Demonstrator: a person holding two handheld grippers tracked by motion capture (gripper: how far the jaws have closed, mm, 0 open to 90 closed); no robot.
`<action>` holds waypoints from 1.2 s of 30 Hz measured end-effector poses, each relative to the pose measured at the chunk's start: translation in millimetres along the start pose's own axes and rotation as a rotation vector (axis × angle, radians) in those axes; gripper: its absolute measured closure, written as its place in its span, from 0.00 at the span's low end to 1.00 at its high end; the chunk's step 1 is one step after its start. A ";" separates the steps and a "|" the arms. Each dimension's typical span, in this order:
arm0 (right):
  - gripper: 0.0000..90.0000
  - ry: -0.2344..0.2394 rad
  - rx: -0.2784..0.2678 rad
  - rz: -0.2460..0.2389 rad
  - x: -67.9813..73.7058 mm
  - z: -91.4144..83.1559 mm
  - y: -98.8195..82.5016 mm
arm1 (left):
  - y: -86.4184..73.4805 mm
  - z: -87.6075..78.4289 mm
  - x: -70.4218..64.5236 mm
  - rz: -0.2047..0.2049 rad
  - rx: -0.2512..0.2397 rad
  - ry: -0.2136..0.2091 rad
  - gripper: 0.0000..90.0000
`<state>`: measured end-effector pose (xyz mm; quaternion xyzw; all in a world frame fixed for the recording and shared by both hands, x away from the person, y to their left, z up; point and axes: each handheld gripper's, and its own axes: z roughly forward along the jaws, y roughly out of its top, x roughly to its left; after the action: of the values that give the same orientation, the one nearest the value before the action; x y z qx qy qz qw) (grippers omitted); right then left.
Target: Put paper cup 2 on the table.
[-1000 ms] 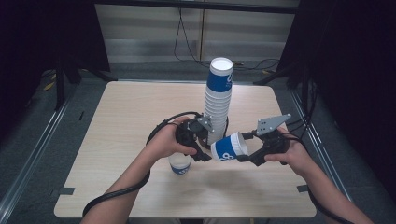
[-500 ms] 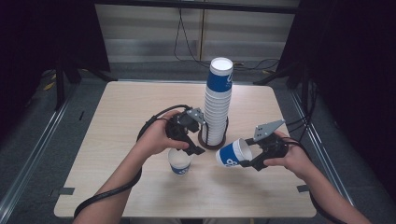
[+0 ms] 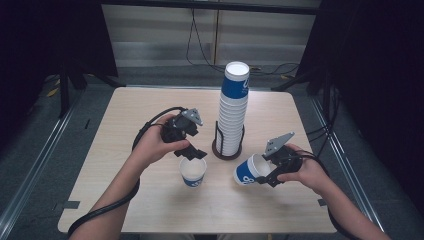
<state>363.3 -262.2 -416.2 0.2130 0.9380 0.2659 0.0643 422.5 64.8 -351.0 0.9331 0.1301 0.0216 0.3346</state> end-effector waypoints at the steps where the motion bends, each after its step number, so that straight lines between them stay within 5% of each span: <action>1: 0.18 -0.004 0.018 -0.005 0.8 1.9 0.3 | -0.9 -0.3 0.7 -0.002 0.003 0.004 0.18; 10: 0.17 0.001 0.022 -0.030 2.6 7.0 7.2 | -11.8 -5.4 7.1 -0.012 0.008 0.015 0.18; 16: 0.18 -0.012 0.021 -0.045 2.6 3.7 11.2 | -22.6 -6.5 9.2 -0.056 -0.004 0.036 0.18; 17: 0.18 -0.011 0.021 -0.043 2.9 3.4 10.9 | -23.9 -7.7 10.7 -0.036 0.011 0.035 0.18; 23: 0.18 -0.005 -0.009 -0.054 3.2 5.8 7.8 | -35.0 -8.0 13.5 -0.073 0.006 0.050 0.18; 36: 0.15 0.001 -0.078 -0.055 7.4 6.4 -4.2 | -46.7 -4.3 20.5 -0.086 0.022 0.062 0.18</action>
<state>356.6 -259.2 -424.0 0.1843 0.9324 0.3005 0.0794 431.1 107.4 -378.1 0.9291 0.1808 0.0348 0.3207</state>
